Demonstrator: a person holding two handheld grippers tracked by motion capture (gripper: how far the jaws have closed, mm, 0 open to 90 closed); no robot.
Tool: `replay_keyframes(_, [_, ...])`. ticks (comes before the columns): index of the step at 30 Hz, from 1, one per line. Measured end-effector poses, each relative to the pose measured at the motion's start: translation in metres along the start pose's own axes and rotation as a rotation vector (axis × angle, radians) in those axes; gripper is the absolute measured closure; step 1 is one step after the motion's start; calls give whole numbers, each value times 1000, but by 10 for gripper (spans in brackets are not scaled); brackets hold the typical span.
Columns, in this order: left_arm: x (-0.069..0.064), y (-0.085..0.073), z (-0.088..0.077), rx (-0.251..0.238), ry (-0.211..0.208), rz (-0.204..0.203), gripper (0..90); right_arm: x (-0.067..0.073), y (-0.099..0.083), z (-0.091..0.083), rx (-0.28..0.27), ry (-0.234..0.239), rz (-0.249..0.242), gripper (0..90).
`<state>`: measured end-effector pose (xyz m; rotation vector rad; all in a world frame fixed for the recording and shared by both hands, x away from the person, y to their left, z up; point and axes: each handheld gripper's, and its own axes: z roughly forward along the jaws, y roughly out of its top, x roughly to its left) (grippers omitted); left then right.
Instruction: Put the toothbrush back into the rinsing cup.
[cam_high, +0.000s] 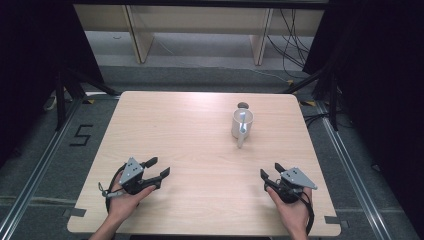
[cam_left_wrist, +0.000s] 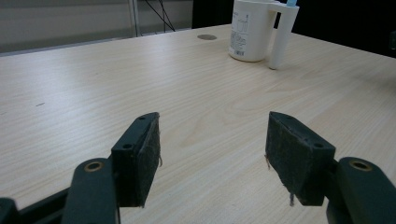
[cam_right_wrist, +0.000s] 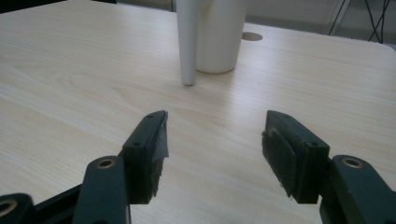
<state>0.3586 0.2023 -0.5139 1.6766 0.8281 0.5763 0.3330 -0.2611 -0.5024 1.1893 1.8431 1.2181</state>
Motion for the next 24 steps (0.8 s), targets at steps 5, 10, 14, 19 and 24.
replay_keyframes(5, [0,0,0,-2,4,1,351,-2,-4,-6,-5,-14,-3,411])
replay_keyframes(10, [2,-1,-1,-4,9,7,351,-1,-9,-9,-16,-27,27,413])
replay_keyframes(14, [3,-1,-1,-5,10,6,350,-5,-11,-8,-37,-42,7,413])
replay_keyframes(19, [3,-2,-1,-6,12,2,350,-1,-12,-10,-34,-32,49,413])
replay_keyframes(24, [3,-2,-1,-13,10,-6,350,0,-13,-10,-44,-34,53,414])
